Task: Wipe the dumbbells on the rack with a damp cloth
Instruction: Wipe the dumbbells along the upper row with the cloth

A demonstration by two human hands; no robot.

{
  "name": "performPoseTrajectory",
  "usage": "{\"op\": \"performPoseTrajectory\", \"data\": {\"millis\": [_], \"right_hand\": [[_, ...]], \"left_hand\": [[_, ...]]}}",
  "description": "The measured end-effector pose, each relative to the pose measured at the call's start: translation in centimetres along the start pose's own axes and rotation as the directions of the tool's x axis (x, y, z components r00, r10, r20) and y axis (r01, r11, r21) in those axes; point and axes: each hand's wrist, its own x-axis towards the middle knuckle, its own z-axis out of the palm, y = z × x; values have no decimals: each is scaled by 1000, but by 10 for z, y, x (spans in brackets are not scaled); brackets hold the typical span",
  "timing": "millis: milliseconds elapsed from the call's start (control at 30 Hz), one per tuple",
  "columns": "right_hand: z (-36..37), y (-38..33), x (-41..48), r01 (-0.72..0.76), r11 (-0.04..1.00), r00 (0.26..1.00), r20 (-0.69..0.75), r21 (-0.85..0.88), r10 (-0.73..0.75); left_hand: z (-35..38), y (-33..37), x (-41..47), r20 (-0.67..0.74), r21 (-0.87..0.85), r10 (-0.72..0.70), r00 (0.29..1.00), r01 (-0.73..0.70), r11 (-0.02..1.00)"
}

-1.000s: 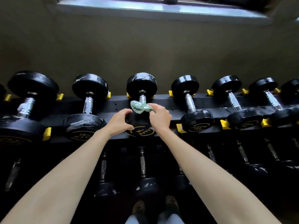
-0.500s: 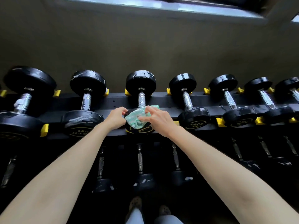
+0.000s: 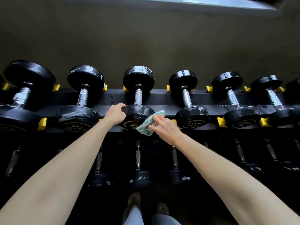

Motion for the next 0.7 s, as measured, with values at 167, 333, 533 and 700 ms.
{"op": "performPoseTrajectory", "data": {"millis": [167, 333, 533, 700], "right_hand": [[23, -5, -7, -137, 989, 988, 74, 55, 133], [32, 2, -19, -588, 778, 798, 311, 220, 516], [-6, 2, -24, -524, -380, 497, 636, 762, 591], [-22, 4, -34, -93, -845, 503, 757, 527, 417]], "left_hand": [[3, 1, -2, -22, -25, -18, 1000, 18, 1000], [2, 2, -8, -22, -76, -32, 999, 30, 997], [-3, 7, -8, -5, -84, -45, 999, 44, 995], [-8, 18, -5, -35, -186, -62, 997, 55, 981]]}}
